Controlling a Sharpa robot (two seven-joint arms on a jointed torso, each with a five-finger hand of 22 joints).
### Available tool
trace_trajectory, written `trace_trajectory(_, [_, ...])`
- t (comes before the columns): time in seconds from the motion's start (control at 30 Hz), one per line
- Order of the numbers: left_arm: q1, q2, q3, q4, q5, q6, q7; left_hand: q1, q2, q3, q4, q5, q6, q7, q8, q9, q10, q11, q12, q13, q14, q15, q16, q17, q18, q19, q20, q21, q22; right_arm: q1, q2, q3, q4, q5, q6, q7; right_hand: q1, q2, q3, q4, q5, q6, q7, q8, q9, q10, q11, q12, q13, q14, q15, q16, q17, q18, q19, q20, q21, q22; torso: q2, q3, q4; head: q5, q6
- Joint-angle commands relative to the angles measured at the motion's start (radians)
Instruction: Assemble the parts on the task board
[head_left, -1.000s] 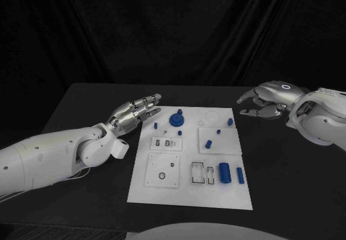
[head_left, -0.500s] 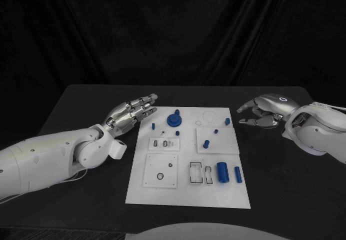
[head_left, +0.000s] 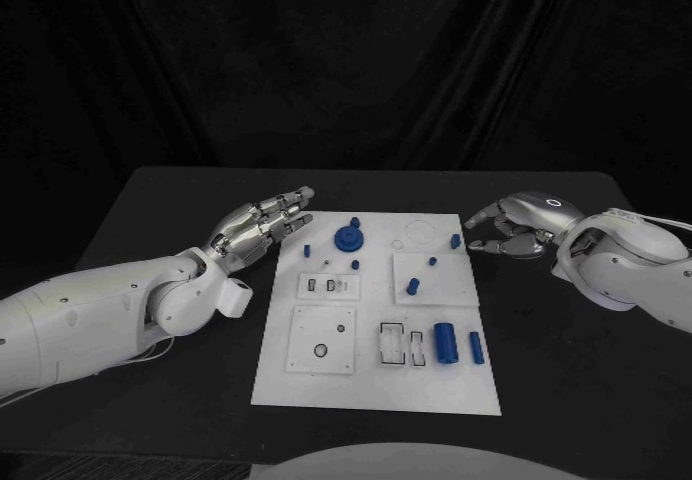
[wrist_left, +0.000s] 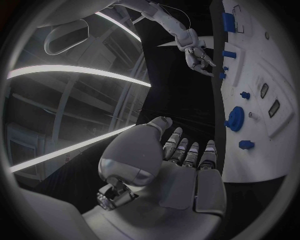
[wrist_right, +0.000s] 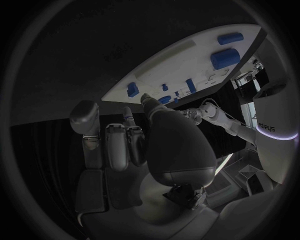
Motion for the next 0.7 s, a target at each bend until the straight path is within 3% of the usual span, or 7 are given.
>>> trace_trajectory(0.03, [-0.001, 0.001, 0.001, 0.002, 0.001, 0.003, 0.123, -0.003, -0.002, 0.009, 0.000, 0.006, -0.011, -0.005, -0.004, -0.002, -0.004, 0.003, -0.003, -0.001, 0.002, 0.004, 0.004, 0.001, 0.011, 0.001, 0.000, 0.005, 0.001, -0.008, 0.009, 0.000, -0.013, 0.006, -0.006, 0.009, 0.005, -0.005, -0.007, 0.003, -0.006, -0.004, 0.002, -0.005, -0.002, 0.054, -0.003, 0.001, 0.224, 0.073, -0.007, -0.002, 0.192, 0.008, 0.001, 0.002, -0.005, 0.117, -0.001, 0.0003, 0.0004, 0.002, -0.002])
trace_trajectory(0.4, [-0.003, 0.000, 0.001, -0.001, 0.001, 0.008, 0.122, -0.003, -0.003, 0.012, -0.001, 0.006, -0.020, -0.009, -0.008, -0.003, -0.005, 0.001, -0.004, -0.001, 0.001, 0.006, 0.004, 0.001, 0.011, 0.001, 0.001, 0.005, 0.001, -0.019, 0.050, 0.001, -0.056, 0.006, -0.006, 0.013, 0.008, -0.004, -0.008, 0.004, -0.007, -0.009, 0.003, -0.008, -0.003, 0.053, -0.002, 0.000, 0.222, 0.072, -0.006, -0.005, 0.189, 0.008, 0.000, 0.002, -0.009, 0.117, 0.000, 0.0004, -0.0037, 0.003, -0.005])
trace_trajectory(0.6, [-0.004, 0.001, 0.001, -0.002, 0.001, 0.012, 0.120, -0.003, -0.002, 0.013, -0.002, 0.006, -0.022, -0.010, -0.009, -0.003, -0.006, 0.001, -0.005, -0.002, 0.001, 0.007, 0.004, 0.001, 0.011, 0.001, 0.002, 0.005, 0.001, -0.023, 0.071, 0.001, -0.081, 0.006, -0.009, 0.016, 0.009, -0.004, -0.008, 0.004, -0.007, -0.009, 0.003, -0.008, -0.003, 0.052, -0.002, -0.001, 0.221, 0.072, -0.006, -0.006, 0.189, 0.009, -0.001, 0.002, -0.012, 0.116, 0.000, 0.0001, 0.0018, -0.002, -0.005])
trace_trajectory(0.7, [-0.004, 0.001, 0.001, -0.003, 0.001, 0.013, 0.119, -0.003, -0.002, 0.013, -0.002, 0.006, -0.022, -0.010, -0.009, -0.003, -0.006, 0.001, -0.005, -0.002, 0.001, 0.007, 0.004, 0.001, 0.011, 0.001, 0.002, 0.005, 0.001, -0.026, 0.080, 0.001, -0.090, 0.006, -0.008, 0.015, 0.012, -0.004, -0.008, 0.004, -0.007, -0.012, 0.004, -0.010, -0.004, 0.053, -0.002, 0.000, 0.222, 0.072, -0.006, -0.006, 0.188, 0.009, 0.000, 0.003, -0.012, 0.116, 0.000, 0.0003, -0.0017, 0.004, -0.006])
